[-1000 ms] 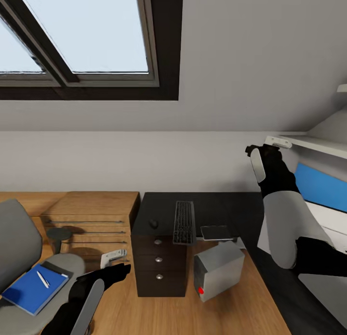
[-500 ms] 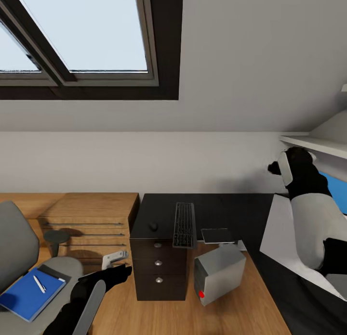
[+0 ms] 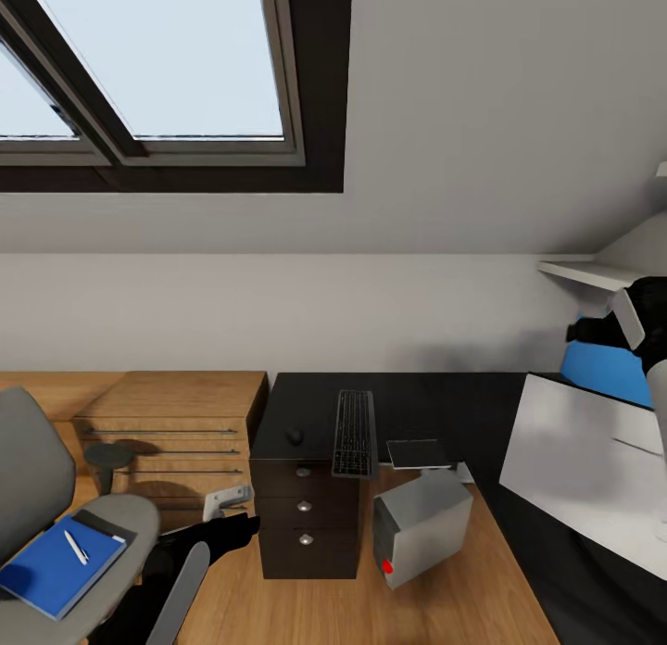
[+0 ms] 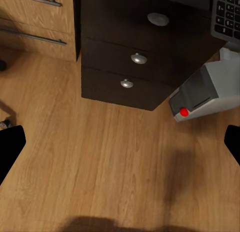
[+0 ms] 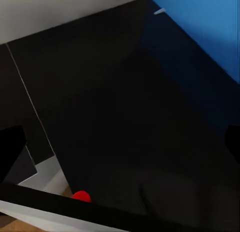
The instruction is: In the bedroom, organize the workspace by keeping the computer under the desk, ensuring the monitor is on the desk, placing the keyboard on the desk next to the monitor, placing the mouse on the desk next to the keyboard, moving the folder from the swivel chair onto the desk next to the mouse, stacking the notebook on top of the folder with the pen on top of the notebook, and positioning the swivel chair next to the desk.
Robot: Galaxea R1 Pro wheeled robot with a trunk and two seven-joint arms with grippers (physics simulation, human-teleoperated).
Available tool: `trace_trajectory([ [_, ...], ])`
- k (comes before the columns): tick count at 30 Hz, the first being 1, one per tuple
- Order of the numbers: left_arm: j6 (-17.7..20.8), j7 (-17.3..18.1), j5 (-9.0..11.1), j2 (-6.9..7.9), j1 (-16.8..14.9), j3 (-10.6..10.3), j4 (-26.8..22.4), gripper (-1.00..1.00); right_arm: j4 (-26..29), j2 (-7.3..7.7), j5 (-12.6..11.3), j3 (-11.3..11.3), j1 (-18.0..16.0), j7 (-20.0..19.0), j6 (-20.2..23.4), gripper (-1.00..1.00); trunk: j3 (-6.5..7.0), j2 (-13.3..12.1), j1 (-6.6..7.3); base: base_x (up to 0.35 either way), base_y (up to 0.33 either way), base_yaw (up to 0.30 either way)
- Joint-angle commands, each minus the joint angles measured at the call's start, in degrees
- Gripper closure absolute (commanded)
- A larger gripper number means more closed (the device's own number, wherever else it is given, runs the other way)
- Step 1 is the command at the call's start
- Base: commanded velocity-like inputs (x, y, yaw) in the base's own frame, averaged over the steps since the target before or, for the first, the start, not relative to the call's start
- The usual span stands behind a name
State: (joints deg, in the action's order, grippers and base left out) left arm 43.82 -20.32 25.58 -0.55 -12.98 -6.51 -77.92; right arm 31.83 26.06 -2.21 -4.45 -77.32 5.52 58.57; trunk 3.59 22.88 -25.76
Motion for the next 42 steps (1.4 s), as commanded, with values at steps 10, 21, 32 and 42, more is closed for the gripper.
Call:
trace_trajectory([
  [10, 0.1, -0.5, 0.6, -0.04, 0.0, -0.1, 0.0, -1.0, -6.2, 0.89, 0.2, 4.6, -2.7, -4.5, 0.6, -1.0, -0.03, 0.0, -0.02, 0.0, 0.0, 0.0],
  [21, 0.2, -0.4, 0.6, -0.06, 0.0, -0.1, -0.2, -1.0, -23.8, 0.56, 0.2, 7.9, -10.9, -4.9, 0.6, -1.0, -0.03, 0.0, -0.02, 0.0, 0.0, 0.0],
  [32, 0.2, -0.3, 0.6, -0.06, 0.0, -0.2, -0.2, -1.0, -27.7, 0.49, 0.2, 8.8, -11.9, -4.9, 0.6, -1.0, -0.03, 0.0, -0.02, 0.0, 0.0, 0.0],
  [42, 0.2, -0.3, 0.6, -0.06, 0.0, -0.2, -0.3, -1.0, -29.9, 0.49, 0.3, 8.9, -11.9, -4.9, 0.6, -1.0, -0.03, 0.0, -0.02, 0.0, 0.0, 0.0],
])
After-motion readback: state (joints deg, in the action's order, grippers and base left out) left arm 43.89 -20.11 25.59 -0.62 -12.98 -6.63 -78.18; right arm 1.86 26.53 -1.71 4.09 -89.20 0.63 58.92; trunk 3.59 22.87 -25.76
